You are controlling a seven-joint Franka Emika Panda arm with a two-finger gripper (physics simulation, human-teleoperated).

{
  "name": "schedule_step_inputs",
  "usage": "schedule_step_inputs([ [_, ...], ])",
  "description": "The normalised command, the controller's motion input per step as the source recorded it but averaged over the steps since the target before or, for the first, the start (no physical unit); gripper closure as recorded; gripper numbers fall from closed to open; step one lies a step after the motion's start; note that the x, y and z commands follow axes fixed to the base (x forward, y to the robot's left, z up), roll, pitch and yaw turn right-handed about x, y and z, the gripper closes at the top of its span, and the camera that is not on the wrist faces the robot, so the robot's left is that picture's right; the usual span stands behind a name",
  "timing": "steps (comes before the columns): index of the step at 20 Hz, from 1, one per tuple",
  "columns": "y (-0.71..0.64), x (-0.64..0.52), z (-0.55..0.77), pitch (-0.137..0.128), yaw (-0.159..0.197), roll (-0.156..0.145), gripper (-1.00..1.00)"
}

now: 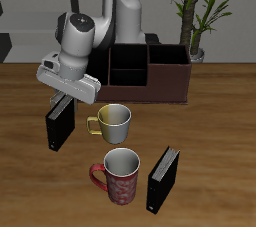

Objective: Place the yellow book into the back desk caddy's right compartment

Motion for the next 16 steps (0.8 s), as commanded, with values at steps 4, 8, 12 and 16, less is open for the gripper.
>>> schedule_step_inputs([
  [4, -0.03, -0.03, 0.03, -0.004, -0.004, -0.003, 1.00],
  [8, -0.14, -0.11, 0.15, -0.023, -0.011, -0.027, 1.00],
  [12, -0.19, -0.15, 0.27, -0.042, -0.008, -0.044, 1.00],
  [16, -0.18, -0.13, 0.27, -0.033, -0.016, -0.047, 1.00],
])
